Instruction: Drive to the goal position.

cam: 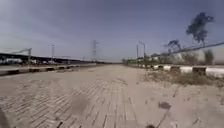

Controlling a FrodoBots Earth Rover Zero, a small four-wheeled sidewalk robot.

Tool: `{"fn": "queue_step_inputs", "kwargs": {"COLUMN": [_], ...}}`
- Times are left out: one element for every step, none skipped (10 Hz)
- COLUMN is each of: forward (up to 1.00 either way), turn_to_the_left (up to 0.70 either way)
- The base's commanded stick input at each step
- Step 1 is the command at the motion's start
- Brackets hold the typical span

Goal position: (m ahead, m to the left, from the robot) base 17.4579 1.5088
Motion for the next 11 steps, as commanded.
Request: {"fn": "queue_step_inputs", "kwargs": {"forward": [1.00, 1.00, 1.00, 1.00, 1.00, 1.00, 1.00, 1.00, 1.00, 1.00, 1.00], "turn_to_the_left": [0.00, 0.00, 0.00, 0.00, 0.00, 0.00, 0.00, 0.00, 0.20, 0.40, 0.40]}}
